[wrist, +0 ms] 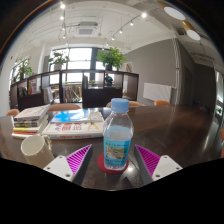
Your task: Pour water
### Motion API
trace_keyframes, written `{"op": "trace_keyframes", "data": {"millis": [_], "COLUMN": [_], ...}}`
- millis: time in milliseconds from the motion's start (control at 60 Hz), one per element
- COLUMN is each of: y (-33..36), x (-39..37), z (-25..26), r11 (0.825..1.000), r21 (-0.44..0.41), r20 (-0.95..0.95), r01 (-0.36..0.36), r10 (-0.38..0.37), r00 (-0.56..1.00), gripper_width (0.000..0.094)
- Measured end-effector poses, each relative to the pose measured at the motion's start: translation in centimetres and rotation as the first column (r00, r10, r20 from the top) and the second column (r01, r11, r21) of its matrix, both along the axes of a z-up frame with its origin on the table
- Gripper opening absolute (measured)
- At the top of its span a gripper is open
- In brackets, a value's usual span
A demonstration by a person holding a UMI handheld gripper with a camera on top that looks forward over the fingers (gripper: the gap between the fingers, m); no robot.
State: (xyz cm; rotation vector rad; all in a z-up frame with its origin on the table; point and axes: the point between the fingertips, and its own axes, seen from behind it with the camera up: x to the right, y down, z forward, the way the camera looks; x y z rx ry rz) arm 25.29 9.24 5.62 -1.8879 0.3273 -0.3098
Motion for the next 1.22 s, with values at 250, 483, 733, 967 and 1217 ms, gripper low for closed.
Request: {"op": "trace_keyframes", "data": {"millis": [250,483,733,967,1217], "y": [-8.4,-15.0,-18.1,-20.5,-22.0], "x": [-6.5,-16.5,-25.6,-28.9,-30.6], "z": [-0.9,3.9,10.5,12.6,13.1], "r11": [0.996,0.985,0.944,0.93,0.921], "r21": [-0.08,-0.023,0.126,0.146,0.141], "r20": [0.01,0.0,-0.022,0.007,0.03], "r01": [-0.04,-0.172,-0.304,-0.338,-0.362], "r10": [0.041,0.172,0.309,0.341,0.361], "r00": [0.999,0.985,0.951,0.94,0.932], "gripper_width": [0.0854,0.0856,0.0855,0.0854,0.0854]}}
